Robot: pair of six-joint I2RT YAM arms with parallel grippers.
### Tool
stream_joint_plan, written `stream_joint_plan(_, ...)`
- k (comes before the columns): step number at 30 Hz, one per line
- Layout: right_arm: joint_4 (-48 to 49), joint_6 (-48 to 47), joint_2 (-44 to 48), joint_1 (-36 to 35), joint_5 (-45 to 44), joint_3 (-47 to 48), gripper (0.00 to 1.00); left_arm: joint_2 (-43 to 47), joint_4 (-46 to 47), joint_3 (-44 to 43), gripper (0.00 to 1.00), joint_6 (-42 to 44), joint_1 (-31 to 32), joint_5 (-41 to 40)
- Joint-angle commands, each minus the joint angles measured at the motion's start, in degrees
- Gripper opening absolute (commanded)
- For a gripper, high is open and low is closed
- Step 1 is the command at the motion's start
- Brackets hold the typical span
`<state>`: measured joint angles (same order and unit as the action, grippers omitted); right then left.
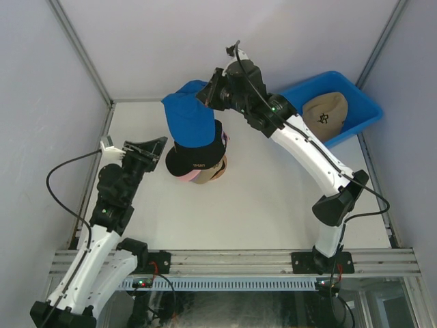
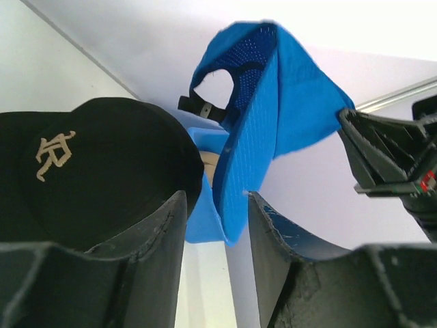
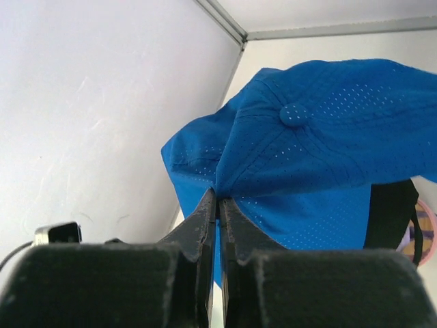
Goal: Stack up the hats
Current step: Stack the hat on the hat.
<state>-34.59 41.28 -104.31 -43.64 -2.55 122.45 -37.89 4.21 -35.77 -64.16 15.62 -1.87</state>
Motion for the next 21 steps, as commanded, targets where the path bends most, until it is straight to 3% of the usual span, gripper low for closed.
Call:
stream_joint_plan(1, 1.3, 0.9, -0.4, -0.6, -1.0, 5.1, 0.00, 3.9, 3.4, 2.5, 0.46, -1.6, -0.1, 4.1)
stream_joint_plan(7, 0.2, 1.2, -1.7, -1.4, -1.7, 7.4, 0.00, 3.3, 7.1, 4.5, 0.49, -2.1, 2.6, 5.9)
stream_joint_plan(21, -1.8, 1.3, -3.1, -2.3, -2.1, 10.3, 0.00, -4.3, 11.0, 1.3, 0.55, 0.4, 7.4, 1.8)
